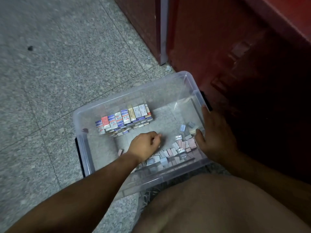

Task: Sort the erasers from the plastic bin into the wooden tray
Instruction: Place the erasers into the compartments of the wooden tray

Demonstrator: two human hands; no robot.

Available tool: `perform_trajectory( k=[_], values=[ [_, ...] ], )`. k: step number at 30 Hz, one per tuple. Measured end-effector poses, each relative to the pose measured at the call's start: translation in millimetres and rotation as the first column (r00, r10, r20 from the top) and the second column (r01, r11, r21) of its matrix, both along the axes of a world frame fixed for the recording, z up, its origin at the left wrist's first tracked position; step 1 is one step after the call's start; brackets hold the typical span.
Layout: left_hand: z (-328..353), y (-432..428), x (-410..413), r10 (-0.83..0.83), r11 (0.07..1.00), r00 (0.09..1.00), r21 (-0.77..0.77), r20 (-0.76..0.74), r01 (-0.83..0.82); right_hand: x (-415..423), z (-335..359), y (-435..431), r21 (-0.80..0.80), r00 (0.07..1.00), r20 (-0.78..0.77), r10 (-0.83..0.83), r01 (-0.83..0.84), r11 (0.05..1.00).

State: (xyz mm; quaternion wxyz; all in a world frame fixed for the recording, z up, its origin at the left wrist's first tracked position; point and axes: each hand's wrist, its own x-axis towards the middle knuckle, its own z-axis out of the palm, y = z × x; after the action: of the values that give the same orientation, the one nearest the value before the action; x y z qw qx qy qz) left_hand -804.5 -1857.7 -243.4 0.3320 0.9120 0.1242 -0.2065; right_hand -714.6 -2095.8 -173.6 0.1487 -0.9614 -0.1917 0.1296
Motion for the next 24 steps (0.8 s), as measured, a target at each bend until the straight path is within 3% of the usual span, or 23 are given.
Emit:
perform_trajectory(
  k=[4, 8, 13, 18, 24],
  values=[
    [62, -1, 17, 0.26, 0.936, 0.963, -0.263, 0.067, -0.234, -1, 30, -2, -0.016, 0.999, -0.046, -0.01, 0.01, 1.0],
    [145, -20, 43, 0.408, 0.814, 0.904, -0.499, 0.126, -0.298, -13, 102, -14, 0.282, 0.999, -0.047, -0.024, 0.037, 0.959],
    [259, -79, 62, 0.263, 0.803, 0.916, -0.595, 0.304, -0.033, -39, 216, -49, 0.523, 0.997, -0.039, -0.073, 0.083, 0.848],
    [343, -171, 66, 0.086, 0.742, 0.894, -0.627, 0.439, 0.237, -47, 287, -100, 0.749, 0.976, -0.032, -0.215, 0.166, 0.641],
    [397, -285, 69, -0.021, 0.671, 0.859, -0.63, 0.511, 0.391, -54, 321, -195, 0.761, 0.883, 0.147, -0.446, 0.187, 0.621]
  ],
)
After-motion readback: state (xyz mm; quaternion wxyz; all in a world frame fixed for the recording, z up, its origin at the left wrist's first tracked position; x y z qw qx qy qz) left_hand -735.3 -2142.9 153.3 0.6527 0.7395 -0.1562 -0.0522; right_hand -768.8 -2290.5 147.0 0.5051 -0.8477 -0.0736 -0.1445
